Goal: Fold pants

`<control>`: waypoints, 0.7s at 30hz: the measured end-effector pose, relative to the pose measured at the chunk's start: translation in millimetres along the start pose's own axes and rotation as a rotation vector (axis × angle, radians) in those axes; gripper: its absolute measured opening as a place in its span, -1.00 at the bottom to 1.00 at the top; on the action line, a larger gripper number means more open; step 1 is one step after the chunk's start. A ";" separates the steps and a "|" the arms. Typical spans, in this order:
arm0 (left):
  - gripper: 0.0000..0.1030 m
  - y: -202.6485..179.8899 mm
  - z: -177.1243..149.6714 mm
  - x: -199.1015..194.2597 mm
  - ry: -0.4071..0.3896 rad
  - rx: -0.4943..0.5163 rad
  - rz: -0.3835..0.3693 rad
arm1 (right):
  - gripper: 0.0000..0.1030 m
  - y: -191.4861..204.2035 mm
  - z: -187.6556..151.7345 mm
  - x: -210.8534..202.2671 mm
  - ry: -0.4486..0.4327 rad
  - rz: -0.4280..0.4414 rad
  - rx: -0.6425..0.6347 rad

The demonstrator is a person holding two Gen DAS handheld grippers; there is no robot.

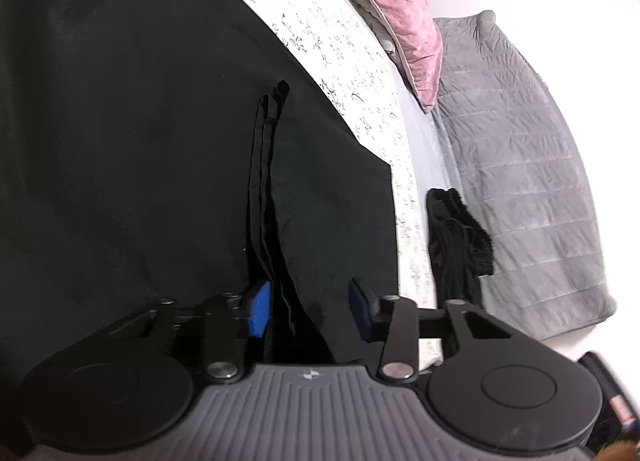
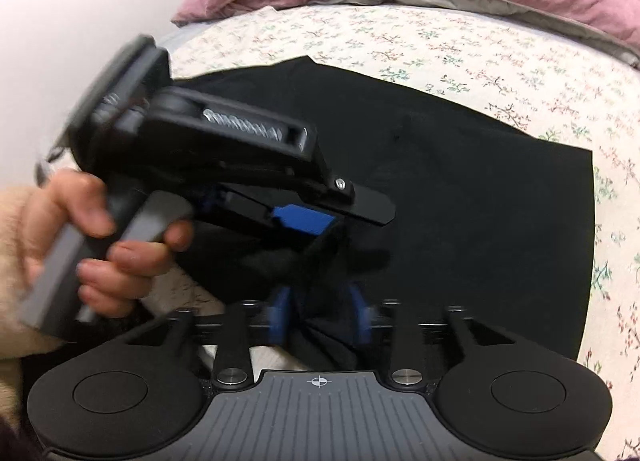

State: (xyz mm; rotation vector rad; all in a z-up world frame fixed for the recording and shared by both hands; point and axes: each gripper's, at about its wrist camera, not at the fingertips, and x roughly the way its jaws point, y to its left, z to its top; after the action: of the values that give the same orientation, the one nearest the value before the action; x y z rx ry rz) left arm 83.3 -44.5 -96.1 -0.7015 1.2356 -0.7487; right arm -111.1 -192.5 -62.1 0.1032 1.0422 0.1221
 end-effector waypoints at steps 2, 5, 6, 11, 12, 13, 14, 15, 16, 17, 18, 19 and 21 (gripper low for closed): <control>0.02 -2.3 -4.8 0.3 -0.026 0.030 0.029 | 0.23 -6.8 -3.5 -12.3 -0.029 -0.004 0.015; -0.28 -6.9 -12.4 0.9 -0.082 0.101 0.093 | 0.23 -26.9 -5.7 -24.5 -0.054 -0.038 0.071; -0.31 -7.5 -14.6 -0.1 -0.096 0.129 0.108 | 0.23 -35.4 -5.7 -26.4 -0.056 -0.053 0.097; -0.41 -34.1 -31.0 1.0 -0.163 0.354 0.201 | 0.23 -67.7 18.4 -13.3 -0.060 -0.068 0.227; -0.41 -39.5 -34.0 1.2 -0.168 0.398 0.210 | 0.23 -70.1 26.0 -7.7 -0.071 -0.058 0.240; -0.41 -45.1 -36.8 1.9 -0.167 0.442 0.220 | 0.23 -73.0 33.4 -2.8 -0.066 -0.044 0.257; -0.41 -49.4 -38.8 2.6 -0.165 0.477 0.227 | 0.23 -74.9 39.5 0.2 -0.059 -0.030 0.268; -0.41 -52.9 -40.5 3.4 -0.163 0.505 0.232 | 0.23 -75.0 47.1 5.5 -0.052 -0.013 0.271; -0.41 -56.6 -40.2 6.5 -0.162 0.525 0.237 | 0.23 -74.4 53.2 9.6 -0.047 0.002 0.267; -0.41 -58.0 -41.6 6.5 -0.160 0.543 0.239 | 0.23 -74.1 59.1 12.4 -0.040 0.016 0.259; -0.41 -59.0 -42.7 6.5 -0.158 0.559 0.240 | 0.23 -71.6 65.8 18.0 -0.036 0.025 0.249; -0.41 -60.4 -43.3 6.5 -0.156 0.574 0.242 | 0.23 -69.1 72.8 23.9 -0.024 0.028 0.239; -0.41 -57.7 -45.2 3.8 -0.154 0.601 0.245 | 0.23 -64.1 83.1 35.2 -0.001 0.017 0.211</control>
State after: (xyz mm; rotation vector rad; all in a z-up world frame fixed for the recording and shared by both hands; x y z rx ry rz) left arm 32.9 -83.8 -60.1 -0.1076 0.8687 -0.7908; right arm -18.3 -252.9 -59.8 0.3036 1.0515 0.0265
